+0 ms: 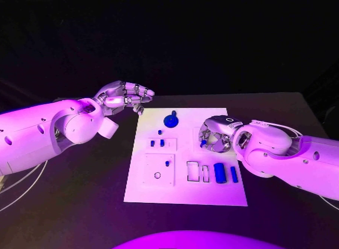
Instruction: Assemble the parts on the task board
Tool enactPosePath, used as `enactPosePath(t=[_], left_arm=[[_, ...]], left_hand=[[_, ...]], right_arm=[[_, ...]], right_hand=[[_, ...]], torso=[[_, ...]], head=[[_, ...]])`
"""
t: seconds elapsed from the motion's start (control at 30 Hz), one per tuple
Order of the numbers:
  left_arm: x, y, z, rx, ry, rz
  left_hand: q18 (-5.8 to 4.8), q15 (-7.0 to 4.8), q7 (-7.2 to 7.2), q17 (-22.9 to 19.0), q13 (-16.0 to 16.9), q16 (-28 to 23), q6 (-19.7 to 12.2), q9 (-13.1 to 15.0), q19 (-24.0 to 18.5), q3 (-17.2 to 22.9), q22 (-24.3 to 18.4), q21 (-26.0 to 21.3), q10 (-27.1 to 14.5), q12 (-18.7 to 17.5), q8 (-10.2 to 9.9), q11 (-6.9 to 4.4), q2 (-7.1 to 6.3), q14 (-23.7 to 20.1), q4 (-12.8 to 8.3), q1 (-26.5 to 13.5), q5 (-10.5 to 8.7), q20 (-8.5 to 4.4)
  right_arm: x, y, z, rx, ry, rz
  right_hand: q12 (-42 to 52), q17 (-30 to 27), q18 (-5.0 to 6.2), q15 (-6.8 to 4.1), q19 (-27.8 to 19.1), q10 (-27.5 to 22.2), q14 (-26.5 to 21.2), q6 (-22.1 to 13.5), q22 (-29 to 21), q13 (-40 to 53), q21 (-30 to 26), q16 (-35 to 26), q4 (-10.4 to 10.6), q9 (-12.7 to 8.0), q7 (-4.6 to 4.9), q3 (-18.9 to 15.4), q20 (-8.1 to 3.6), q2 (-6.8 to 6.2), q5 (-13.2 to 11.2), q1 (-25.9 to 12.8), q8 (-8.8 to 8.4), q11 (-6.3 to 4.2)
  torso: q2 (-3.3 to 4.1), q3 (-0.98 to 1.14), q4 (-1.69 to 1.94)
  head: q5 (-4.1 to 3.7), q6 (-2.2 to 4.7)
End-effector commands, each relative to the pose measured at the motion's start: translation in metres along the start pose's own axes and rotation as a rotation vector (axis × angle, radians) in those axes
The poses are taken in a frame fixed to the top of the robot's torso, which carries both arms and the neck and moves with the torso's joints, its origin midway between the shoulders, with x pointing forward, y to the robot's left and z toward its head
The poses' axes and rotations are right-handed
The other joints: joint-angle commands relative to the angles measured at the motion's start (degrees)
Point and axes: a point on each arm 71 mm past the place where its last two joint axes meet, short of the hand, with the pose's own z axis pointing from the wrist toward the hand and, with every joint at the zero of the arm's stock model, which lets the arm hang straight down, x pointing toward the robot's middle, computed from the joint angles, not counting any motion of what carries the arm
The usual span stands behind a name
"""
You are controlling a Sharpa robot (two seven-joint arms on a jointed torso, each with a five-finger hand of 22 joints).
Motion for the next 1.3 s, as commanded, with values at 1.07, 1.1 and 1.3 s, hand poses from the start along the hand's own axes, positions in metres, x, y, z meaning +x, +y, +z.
enactPosePath(t=[1.07, 1.1, 1.3], left_arm=[[0.004, 0.0, 0.005, 0.008, 0.025, -0.008], [0.004, 0.0, 0.005, 0.008, 0.025, -0.008], [0.007, 0.001, 0.008, 0.007, 0.035, -0.012]], left_hand=[[0.91, 0.24, 0.28, -0.11, -0.17, 0.4, -0.48, 0.0, -0.01, -0.38, -0.09, -0.33, -0.29, -0.2, 0.43, 0.08, 0.31, -0.14, -0.09, -0.46, -0.05, 0.38], [0.91, 0.24, 0.28, -0.11, -0.17, 0.4, -0.48, 0.0, -0.01, -0.38, -0.09, -0.33, -0.29, -0.2, 0.43, 0.08, 0.31, -0.14, -0.09, -0.46, -0.05, 0.38], [0.91, 0.25, 0.28, -0.14, -0.25, 0.45, -0.5, 0.01, -0.01, -0.38, -0.12, -0.34, -0.32, -0.16, 0.51, 0.08, 0.39, -0.16, -0.11, -0.44, -0.06, 0.39]], right_arm=[[-0.012, 0.073, -0.018, -0.202, -0.108, 0.143], [-0.011, 0.076, -0.017, -0.21, -0.106, 0.147], [0.01, 0.113, -0.013, -0.3, -0.062, 0.186]], right_hand=[[-0.35, -0.31, -1.37, -0.75, 0.93, 2.45, 2.15, 0.3, 3.55, 1.49, 1.36, -0.15, -2.7, 2.36, 0.0, 2.28, -0.22, 1.86, 0.16, 0.27, 1.97, -1.17], [-0.35, -0.31, -1.37, -0.75, 0.93, 2.45, 2.15, 0.3, 3.55, 1.49, 1.36, -0.15, -2.7, 2.36, 0.0, 2.28, -0.22, 1.86, 0.16, 0.27, 1.97, -1.17], [-0.43, -0.35, -1.36, -0.73, 0.9, 2.43, 2.14, 0.21, 3.51, 1.51, 1.31, -0.17, -2.79, 2.42, 0.05, 2.38, -0.21, 1.85, 0.3, 0.2, 1.98, -1.14]], torso=[[-0.12, 0.01, -0.1], [-0.14, 0.01, -0.1], [-0.11, -0.05, 0.28]], head=[[1.03, -0.04], [1.09, -0.05], [1.94, -0.18]])
